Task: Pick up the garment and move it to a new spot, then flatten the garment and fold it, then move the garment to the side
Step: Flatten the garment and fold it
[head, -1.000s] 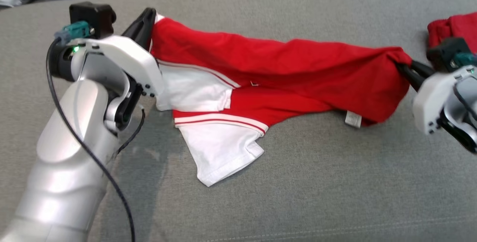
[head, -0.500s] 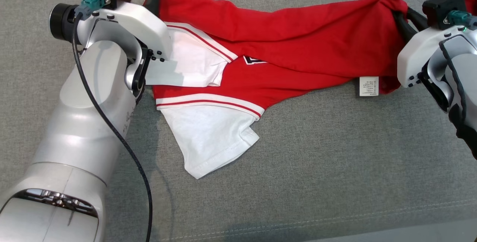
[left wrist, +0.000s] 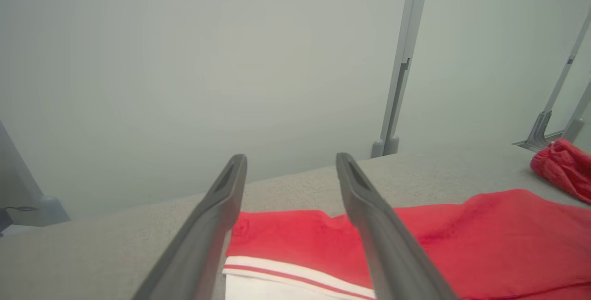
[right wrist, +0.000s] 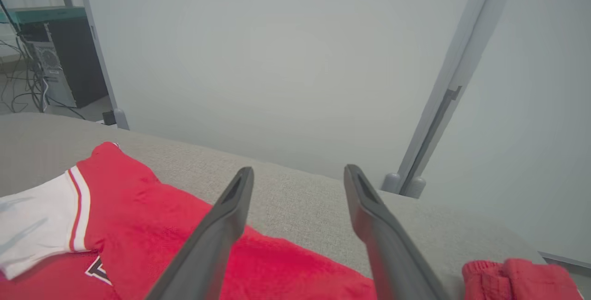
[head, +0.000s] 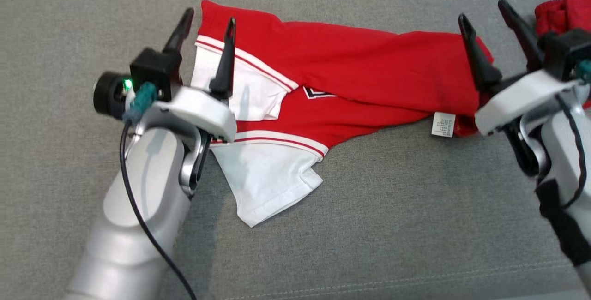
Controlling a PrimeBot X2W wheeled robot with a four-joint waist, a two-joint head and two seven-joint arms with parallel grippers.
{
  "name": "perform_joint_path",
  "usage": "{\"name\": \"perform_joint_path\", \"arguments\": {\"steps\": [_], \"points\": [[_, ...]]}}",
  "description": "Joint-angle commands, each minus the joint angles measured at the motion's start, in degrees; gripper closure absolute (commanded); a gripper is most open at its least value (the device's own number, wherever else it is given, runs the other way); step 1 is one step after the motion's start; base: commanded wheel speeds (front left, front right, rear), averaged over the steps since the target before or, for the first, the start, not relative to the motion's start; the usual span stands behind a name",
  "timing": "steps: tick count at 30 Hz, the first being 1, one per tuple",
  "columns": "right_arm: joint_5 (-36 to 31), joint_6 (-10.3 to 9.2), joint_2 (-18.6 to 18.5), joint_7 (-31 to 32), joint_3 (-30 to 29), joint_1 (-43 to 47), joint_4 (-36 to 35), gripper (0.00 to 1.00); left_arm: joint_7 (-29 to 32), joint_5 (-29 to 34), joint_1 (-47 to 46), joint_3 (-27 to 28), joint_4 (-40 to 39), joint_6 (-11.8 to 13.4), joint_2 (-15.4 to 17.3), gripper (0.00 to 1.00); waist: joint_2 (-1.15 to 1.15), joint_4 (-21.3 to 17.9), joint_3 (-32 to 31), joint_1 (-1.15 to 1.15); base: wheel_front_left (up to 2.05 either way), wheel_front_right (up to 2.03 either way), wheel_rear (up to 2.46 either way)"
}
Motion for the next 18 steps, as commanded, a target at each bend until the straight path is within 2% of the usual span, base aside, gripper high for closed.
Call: {"name": "perform_joint_path", "arguments": {"steps": [1,4,8,11,18], "points": [[-1.82,0.08,1.25,-0.33,-4.18,6.59,-4.95,0.00,-0.26,1.17,3.49,2.39,-4.96,0.40,1.12,0.00,0.00,0.43,-3.38,0.00,0.00,0.00,0.00],[-4.78,0.08,3.66,-0.33,-10.05,15.33,-10.53,0.00,-0.26,2.19,10.43,3.29,-9.79,0.48,0.92,0.00,0.00,0.69,-6.34,0.00,0.00,0.00,0.00],[-7.87,0.08,6.55,-0.33,-14.98,26.50,-16.55,0.00,-0.26,3.90,18.25,3.01,-14.47,0.92,0.41,0.00,0.00,1.43,-10.13,0.00,0.00,0.00,0.00],[-9.14,0.08,8.46,-0.33,-16.75,33.46,-19.91,0.00,-0.27,3.78,23.75,3.19,-16.87,1.33,-0.10,0.00,0.00,1.47,-12.40,0.00,0.00,0.00,0.00],[-10.32,0.08,9.94,-0.33,-18.46,42.43,-23.17,0.00,-0.27,1.74,32.94,5.43,-20.81,2.81,-0.82,0.00,0.00,1.51,-15.38,0.00,0.00,0.00,0.00]]}}
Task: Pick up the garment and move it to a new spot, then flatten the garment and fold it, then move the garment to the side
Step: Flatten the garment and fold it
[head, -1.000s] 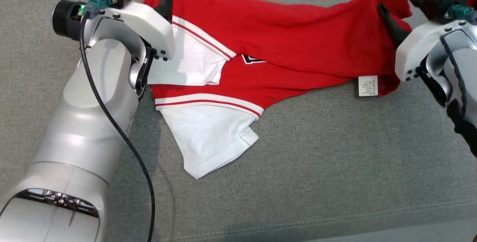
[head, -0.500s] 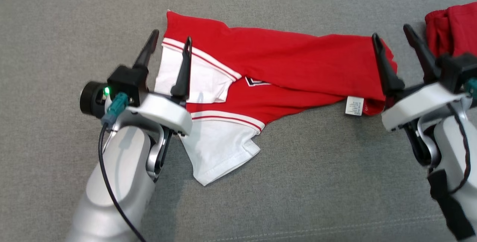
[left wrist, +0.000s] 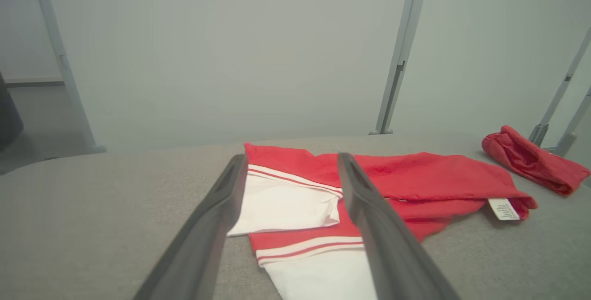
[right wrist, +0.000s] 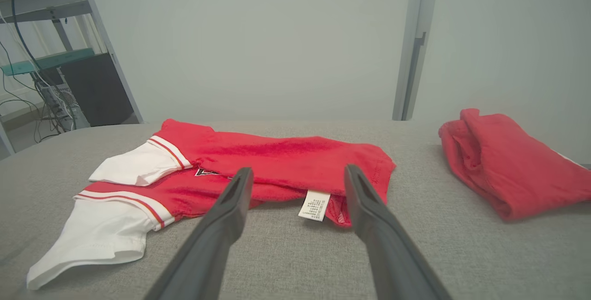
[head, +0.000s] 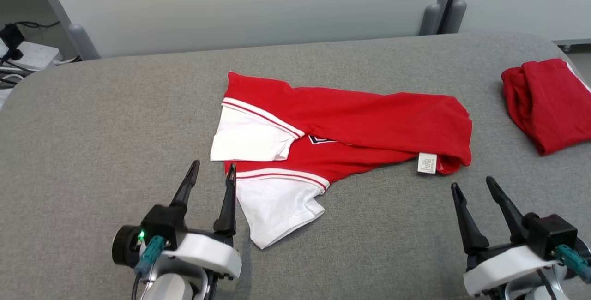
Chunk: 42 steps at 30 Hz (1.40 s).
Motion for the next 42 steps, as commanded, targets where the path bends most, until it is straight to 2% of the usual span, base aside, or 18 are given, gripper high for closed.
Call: {"name": "perform_joint_path", "arguments": {"steps": [1,14,22,27,35,42], "points": [[-0.79,0.08,-0.30,-0.33,0.51,0.45,-1.88,0.00,-0.28,-0.49,0.27,2.34,-2.05,0.63,0.34,0.00,0.00,0.16,-1.20,0.00,0.00,0.00,0.00],[-1.41,0.08,0.05,-0.33,-0.70,4.49,-3.84,0.00,-0.28,-0.97,5.64,4.99,-4.90,3.13,0.04,0.00,0.00,0.90,-3.49,0.00,0.00,0.00,0.00],[-1.53,0.08,0.48,-0.34,-1.20,5.78,-4.44,0.00,-0.28,-1.15,6.75,4.86,-4.51,3.54,0.03,0.00,0.00,0.83,-3.59,0.00,0.00,0.00,0.00],[-1.32,0.08,0.47,-0.34,-0.83,5.59,-4.65,0.00,-0.08,-3.50,3.55,5.02,2.86,3.35,0.02,0.00,0.00,0.39,-2.51,0.00,0.00,0.00,0.00],[-0.17,0.08,-1.52,-0.34,0.15,3.27,-5.37,0.00,3.18,-8.89,-12.10,3.98,18.08,2.94,0.02,0.00,0.00,-0.26,3.37,0.00,0.00,0.00,0.00],[0.73,0.08,-2.86,-0.34,1.14,0.48,-5.86,0.00,5.33,-10.35,-22.02,2.93,29.51,3.91,0.02,0.00,0.00,-1.52,7.40,0.00,0.00,0.00,0.00]]}}
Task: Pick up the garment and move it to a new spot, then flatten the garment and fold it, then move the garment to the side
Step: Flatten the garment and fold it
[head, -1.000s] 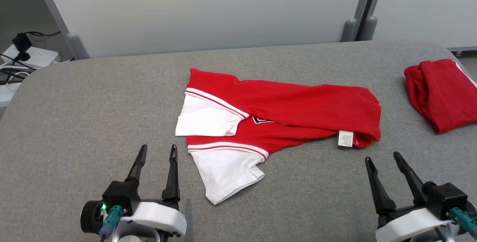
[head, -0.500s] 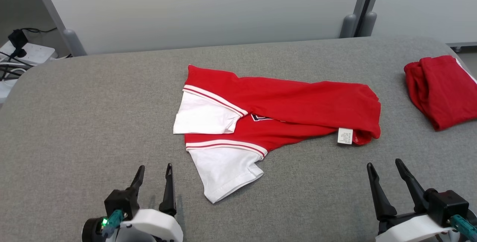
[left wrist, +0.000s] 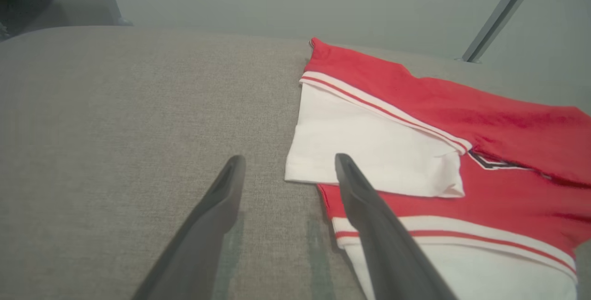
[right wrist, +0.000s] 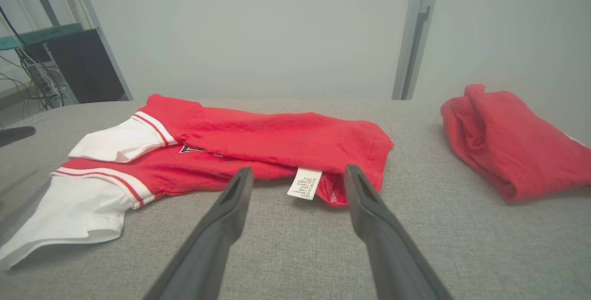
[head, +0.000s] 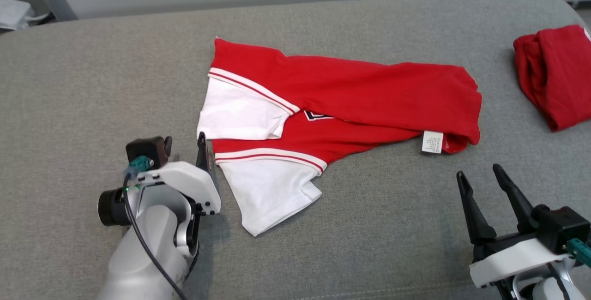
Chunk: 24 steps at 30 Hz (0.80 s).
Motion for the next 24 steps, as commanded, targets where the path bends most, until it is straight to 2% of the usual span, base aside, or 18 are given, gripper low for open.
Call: {"name": "perform_joint_path", "arguments": {"steps": [1,8,11,17,23,24], "points": [[0.45,0.08,-1.08,-0.34,1.50,-1.27,-1.77,0.00,-0.30,-0.23,-2.69,1.18,-0.31,0.12,0.89,0.00,0.00,-0.89,1.25,0.00,0.00,0.00,0.00],[1.30,0.08,-1.85,-0.34,2.07,-2.74,-1.67,0.00,0.07,-1.09,-9.32,0.07,9.94,-0.33,0.89,0.00,0.00,-2.55,3.47,0.00,0.00,0.00,0.00],[1.60,0.08,-2.09,-0.34,2.35,-3.08,-1.58,0.00,-0.44,-0.53,-11.33,-0.77,13.40,0.37,0.89,0.00,0.00,-3.07,4.10,0.00,0.00,0.00,0.00],[2.10,0.08,-2.41,-0.34,2.90,-3.80,-1.69,0.00,-2.41,-0.98,-14.24,-0.51,17.79,1.42,0.89,0.00,0.00,-3.75,5.22,0.00,0.00,0.00,0.00],[2.17,0.08,-2.50,-0.34,2.89,-4.16,-1.60,0.00,-3.62,-2.14,-15.89,0.21,20.84,0.76,1.02,0.00,0.00,-3.89,5.61,0.00,0.00,0.00,0.00],[2.16,0.08,-2.51,-0.34,2.87,-4.17,-1.60,0.00,-3.76,-2.34,-16.02,0.24,21.19,0.46,1.02,0.15,0.00,-3.88,5.59,0.00,0.00,0.00,0.00]]}}
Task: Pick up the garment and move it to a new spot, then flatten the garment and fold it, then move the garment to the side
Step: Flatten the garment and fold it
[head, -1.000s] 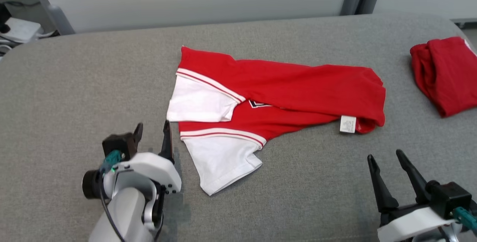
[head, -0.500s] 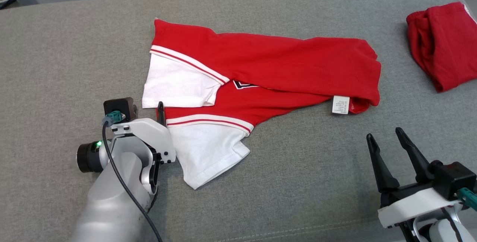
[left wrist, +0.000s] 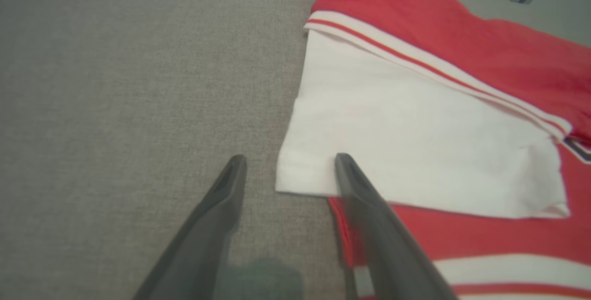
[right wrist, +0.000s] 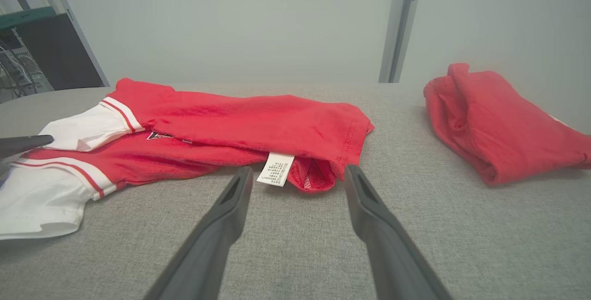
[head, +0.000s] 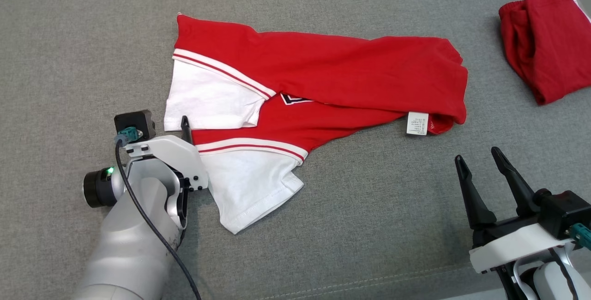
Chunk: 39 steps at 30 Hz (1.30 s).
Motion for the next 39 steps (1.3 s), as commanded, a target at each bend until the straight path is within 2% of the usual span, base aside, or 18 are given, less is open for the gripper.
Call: {"name": "perform_joint_path", "arguments": {"steps": [1,3,4,11,16,20,27,31,39], "points": [[0.27,0.08,-1.05,-0.34,1.16,-0.85,-1.59,0.00,-0.76,-0.80,-2.22,1.51,-0.23,-0.81,1.73,0.53,0.00,0.05,-0.05,0.00,0.00,0.00,0.00],[0.25,0.08,-1.02,-0.34,1.00,-0.92,-1.63,0.00,-0.98,-1.34,-2.38,1.47,0.13,-1.95,1.70,0.87,0.00,0.14,-0.08,0.00,0.00,0.00,0.00],[0.24,0.08,-1.00,-0.34,0.95,-0.95,-1.66,0.00,-1.01,-1.71,-2.41,1.49,0.36,-2.47,1.69,1.00,0.00,0.19,-0.11,0.00,0.00,0.00,0.00],[0.27,0.08,-1.07,-0.34,0.90,-1.41,-1.52,0.00,-0.81,-3.91,-2.44,0.55,1.33,-4.29,1.63,1.00,0.00,0.37,-0.07,0.00,0.00,0.00,0.00],[1.95,0.08,0.11,-0.34,-0.89,-2.82,0.82,0.00,-1.98,-5.02,-2.69,0.53,-0.23,-4.17,1.62,1.00,0.00,0.63,0.41,0.00,0.00,0.00,0.00],[9.83,0.08,0.98,-0.34,0.28,-6.01,5.98,0.00,-2.63,-5.08,-2.49,0.94,-2.93,-4.24,1.70,1.00,0.00,1.48,1.05,0.00,0.00,0.00,0.00],[22.40,0.08,-3.46,-0.34,3.72,-12.11,14.49,0.00,-2.80,-3.71,0.02,1.83,-10.99,-3.71,2.80,1.00,0.00,3.98,1.89,0.00,0.00,0.00,0.00],[25.47,0.08,-5.87,-0.34,5.40,-14.06,17.82,0.00,-2.81,-2.86,2.12,2.26,-15.27,-2.84,3.37,1.00,0.00,4.93,2.22,0.00,0.00,0.00,0.00],[31.52,0.08,-7.50,-0.34,11.95,-18.82,22.72,0.00,-2.75,-2.31,4.84,2.20,-20.47,-1.79,4.68,1.00,0.00,5.52,3.13,0.00,0.00,0.00,0.00]]}}
